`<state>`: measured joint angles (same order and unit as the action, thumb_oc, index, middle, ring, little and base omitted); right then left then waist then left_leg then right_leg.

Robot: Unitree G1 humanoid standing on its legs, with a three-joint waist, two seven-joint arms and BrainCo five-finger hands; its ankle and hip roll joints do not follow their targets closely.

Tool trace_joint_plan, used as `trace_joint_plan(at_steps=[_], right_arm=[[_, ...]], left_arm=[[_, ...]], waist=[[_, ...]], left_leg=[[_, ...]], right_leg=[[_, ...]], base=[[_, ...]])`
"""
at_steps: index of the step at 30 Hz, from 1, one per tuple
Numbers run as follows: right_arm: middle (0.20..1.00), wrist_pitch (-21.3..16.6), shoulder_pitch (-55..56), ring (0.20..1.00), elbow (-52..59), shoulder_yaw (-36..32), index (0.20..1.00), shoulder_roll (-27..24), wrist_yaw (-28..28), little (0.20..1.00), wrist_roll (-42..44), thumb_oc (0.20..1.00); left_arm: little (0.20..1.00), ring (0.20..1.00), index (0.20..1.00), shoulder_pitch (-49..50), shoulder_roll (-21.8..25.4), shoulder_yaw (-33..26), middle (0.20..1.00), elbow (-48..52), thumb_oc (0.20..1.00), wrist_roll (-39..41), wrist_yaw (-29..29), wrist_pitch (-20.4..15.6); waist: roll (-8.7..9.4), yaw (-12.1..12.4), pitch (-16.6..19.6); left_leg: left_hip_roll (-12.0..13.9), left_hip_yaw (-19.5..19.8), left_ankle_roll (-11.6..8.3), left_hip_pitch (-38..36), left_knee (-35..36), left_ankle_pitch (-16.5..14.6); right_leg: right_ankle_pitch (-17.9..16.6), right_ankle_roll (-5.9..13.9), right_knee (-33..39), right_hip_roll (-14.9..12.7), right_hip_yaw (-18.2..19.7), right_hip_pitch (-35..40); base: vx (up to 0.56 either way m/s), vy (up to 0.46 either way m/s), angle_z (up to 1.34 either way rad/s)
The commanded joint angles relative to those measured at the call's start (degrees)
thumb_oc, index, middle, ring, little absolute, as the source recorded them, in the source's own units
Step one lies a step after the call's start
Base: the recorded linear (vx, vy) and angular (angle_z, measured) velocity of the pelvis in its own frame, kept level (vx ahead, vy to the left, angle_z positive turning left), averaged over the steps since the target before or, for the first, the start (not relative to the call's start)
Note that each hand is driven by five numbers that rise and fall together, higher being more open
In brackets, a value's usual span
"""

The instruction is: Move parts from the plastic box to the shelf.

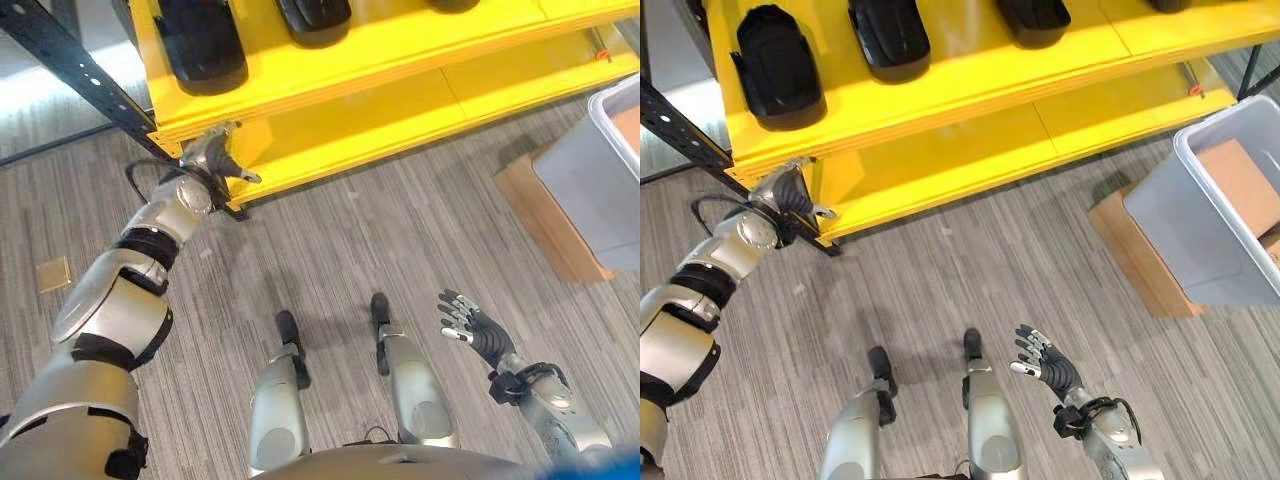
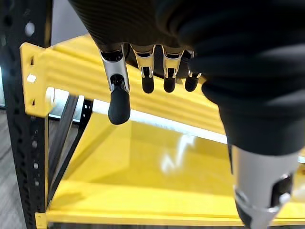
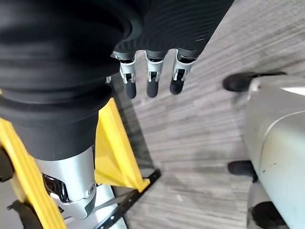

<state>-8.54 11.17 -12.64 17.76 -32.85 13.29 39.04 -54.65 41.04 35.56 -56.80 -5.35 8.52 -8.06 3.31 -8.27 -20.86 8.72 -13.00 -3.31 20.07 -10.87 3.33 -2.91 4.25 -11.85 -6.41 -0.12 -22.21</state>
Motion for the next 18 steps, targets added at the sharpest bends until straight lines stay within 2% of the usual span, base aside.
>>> trace_joint_plan(at_steps=[1,3,6,7,10,11,12,14,18], right_arm=[[1.0,-2.8,1.1,1.0,3.8,-3.1,1.0,-1.9,-0.2,1.0,-1.5,1.0],[1.0,-3.1,1.6,1.0,4.0,-4.1,1.0,-1.6,-0.5,1.0,-2.3,1.0],[1.0,-3.2,1.7,1.0,4.1,-4.6,1.0,-1.5,-0.7,1.0,-2.5,1.0],[1.0,-3.5,2.2,1.0,4.6,-5.7,1.0,-1.1,-0.7,1.0,-2.6,1.0],[1.0,-3.5,2.5,1.0,5.3,-6.8,1.0,-0.6,-1.0,1.0,-3.4,1.0],[1.0,-3.4,2.0,1.0,5.4,-6.8,1.0,0.1,-1.1,1.0,-3.8,1.0],[1.0,-3.4,2.0,1.0,5.4,-6.8,1.0,0.0,-1.1,1.0,-3.8,1.0],[1.0,-3.5,1.3,1.0,5.9,-6.5,1.0,0.6,-1.1,1.0,-3.8,1.0],[1.0,-4.0,0.3,1.0,7.7,-5.9,1.0,1.4,-1.7,1.0,-4.1,1.0]], left_arm=[[1.0,1.0,1.0,2.2,1.6,-5.7,1.0,5.1,1.0,3.5,-0.7,-2.8],[1.0,1.0,1.0,9.4,1.8,-8.5,1.0,12.4,1.0,5.5,-1.1,-4.0],[1.0,1.0,1.0,12.6,1.9,-9.5,1.0,14.8,1.0,7.2,-1.8,-4.6],[1.0,1.0,1.0,19.6,1.5,-12.8,1.0,18.9,1.0,11.2,-3.1,-5.8],[1.0,1.0,1.0,30.3,0.4,-16.9,1.0,26.3,1.0,16.2,-5.7,-7.0],[1.0,1.0,1.0,38.1,-2.1,-20.0,1.0,29.8,1.0,21.3,-7.5,-8.6],[1.0,1.0,1.0,38.1,-2.0,-20.0,1.0,29.8,1.0,21.3,-7.5,-8.6],[1.0,1.0,1.0,43.3,-4.7,-22.1,1.0,33.0,1.0,25.7,-8.9,-9.8],[1.0,1.0,1.0,52.8,-11.3,-25.4,1.0,39.1,1.0,35.8,-12.1,-9.9]], waist=[[-0.27,-0.5,0.3],[-0.76,0.2,0.8],[-0.98,0.4,0.9],[-1.47,1.0,1.6],[-2.22,1.8,3.0],[-2.76,2.5,4.7],[-2.79,2.4,4.9],[-2.99,3.0,6.0],[-2.99,4.1,9.4]], left_leg=[[1.8,6.9,-2.32,0.8,-3.6,-1.0],[1.7,6.9,-2.37,-1.0,-2.7,-0.9],[1.8,6.8,-2.44,-1.7,-2.3,-0.7],[1.8,6.8,-2.47,-2.9,-1.2,-0.3],[1.8,6.7,-2.56,-5.6,1.2,0.4],[1.6,6.2,-2.69,-8.3,3.8,1.1],[1.7,6.2,-2.69,-8.1,3.9,1.3],[1.6,5.9,-2.62,-10.1,5.2,1.5],[1.3,5.8,-2.27,-13.3,7.4,1.7]], right_leg=[[2.0,4.93,-3.7,-5.9,0.4,2.7],[2.3,4.87,-3.2,-6.0,-0.1,4.4],[2.3,4.83,-2.9,-6.0,-0.3,5.1],[2.3,4.74,-2.5,-5.9,-0.5,6.0],[2.2,4.7,-1.0,-5.8,-1.2,8.3],[2.3,4.78,0.6,-5.8,-1.6,10.5],[2.1,4.77,0.7,-5.8,-1.6,10.4],[2.2,4.83,1.7,-5.9,-2.0,12.3],[2.0,4.83,3.8,-5.9,-2.7,15.6]], base=[[0.01,0.001,0.08],[0.01,-0.009,0.08],[0.01,-0.007,0.05],[0.02,0.002,0.06],[0.06,0.001,0.03],[0.08,0.011,0.08],[0.08,0.011,0.1],[0.05,0.0,0.07],[0.08,-0.008,0.01]])
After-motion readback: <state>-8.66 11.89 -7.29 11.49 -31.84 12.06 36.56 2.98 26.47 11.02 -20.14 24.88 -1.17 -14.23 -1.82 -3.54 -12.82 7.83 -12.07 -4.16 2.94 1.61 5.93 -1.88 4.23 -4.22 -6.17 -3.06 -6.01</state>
